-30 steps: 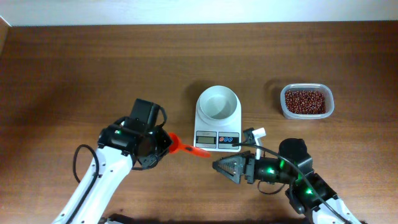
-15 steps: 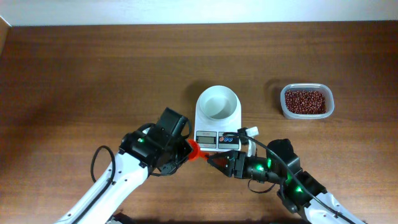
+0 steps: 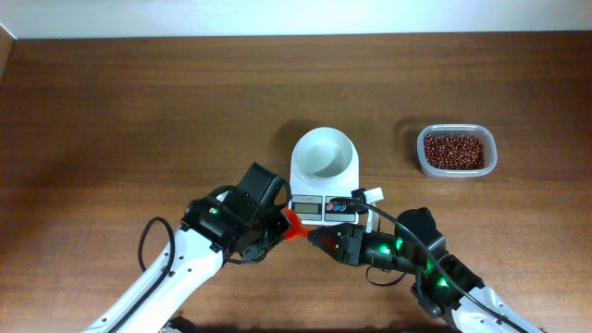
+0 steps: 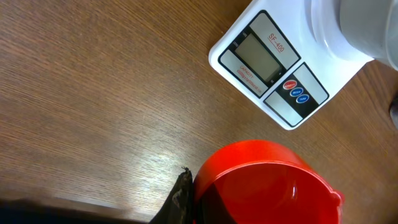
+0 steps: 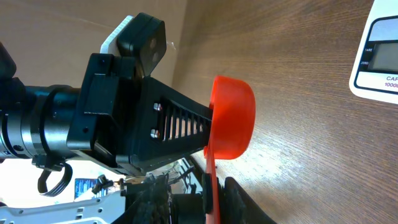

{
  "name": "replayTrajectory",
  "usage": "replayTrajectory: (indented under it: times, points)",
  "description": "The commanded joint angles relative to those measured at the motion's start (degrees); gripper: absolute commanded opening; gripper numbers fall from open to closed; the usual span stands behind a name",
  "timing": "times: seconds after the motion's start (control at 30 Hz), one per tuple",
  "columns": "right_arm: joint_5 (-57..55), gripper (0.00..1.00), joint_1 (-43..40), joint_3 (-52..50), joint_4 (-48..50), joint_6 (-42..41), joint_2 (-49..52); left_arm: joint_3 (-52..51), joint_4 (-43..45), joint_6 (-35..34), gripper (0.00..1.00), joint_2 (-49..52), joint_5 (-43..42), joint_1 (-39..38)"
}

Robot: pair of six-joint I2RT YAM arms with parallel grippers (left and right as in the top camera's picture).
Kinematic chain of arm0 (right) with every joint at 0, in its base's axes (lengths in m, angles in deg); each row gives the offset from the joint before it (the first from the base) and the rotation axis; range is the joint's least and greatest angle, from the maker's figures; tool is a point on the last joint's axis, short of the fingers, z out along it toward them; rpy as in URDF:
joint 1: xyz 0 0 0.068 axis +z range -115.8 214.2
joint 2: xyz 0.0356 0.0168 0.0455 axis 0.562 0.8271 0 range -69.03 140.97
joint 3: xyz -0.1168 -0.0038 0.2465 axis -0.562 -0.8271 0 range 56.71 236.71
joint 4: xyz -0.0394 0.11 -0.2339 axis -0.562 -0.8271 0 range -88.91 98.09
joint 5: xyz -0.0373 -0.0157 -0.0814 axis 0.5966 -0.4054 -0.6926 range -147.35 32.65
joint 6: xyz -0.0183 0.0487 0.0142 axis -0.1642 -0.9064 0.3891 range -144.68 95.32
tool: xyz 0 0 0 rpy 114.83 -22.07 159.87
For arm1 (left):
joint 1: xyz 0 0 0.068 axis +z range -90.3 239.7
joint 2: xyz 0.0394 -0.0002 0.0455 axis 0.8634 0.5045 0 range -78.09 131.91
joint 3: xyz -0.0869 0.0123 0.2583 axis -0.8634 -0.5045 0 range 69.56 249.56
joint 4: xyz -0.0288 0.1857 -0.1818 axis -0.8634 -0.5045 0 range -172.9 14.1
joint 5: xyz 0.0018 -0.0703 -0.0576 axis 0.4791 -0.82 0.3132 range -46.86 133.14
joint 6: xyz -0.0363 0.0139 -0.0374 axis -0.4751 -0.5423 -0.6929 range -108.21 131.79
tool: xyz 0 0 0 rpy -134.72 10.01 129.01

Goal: Scoop and weigh 50g on scale
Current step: 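Grasp the scoop handle with the right gripper, release the left gripper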

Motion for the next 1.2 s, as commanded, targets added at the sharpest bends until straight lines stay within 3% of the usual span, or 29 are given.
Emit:
replayTrajectory:
  times: [0.0, 0.13, 0.33, 1.17]
  points:
    - [-1.2, 0.28, 0.4, 1.0, 0.2, 0.5, 0.1, 0.1, 0.1, -0.8, 0.0, -0.6, 0.5, -1.3]
    - [-1.6, 0.26, 0.4, 1.0, 0.2, 0.5, 0.1, 0.1, 0.2, -0.8, 0.0, -0.6, 0.5, -2.1]
    - [-1.6, 0.13, 0.4, 1.0, 0.2, 0.5, 0.1, 0.1, 0.3, -0.8, 0.0, -0.6, 0.5, -2.1]
    - [1.5, 0.18, 0.4, 1.0, -0.1, 0.6, 0.1, 0.1, 1.6, -0.5, 0.0, -0.6, 5.0, -2.1]
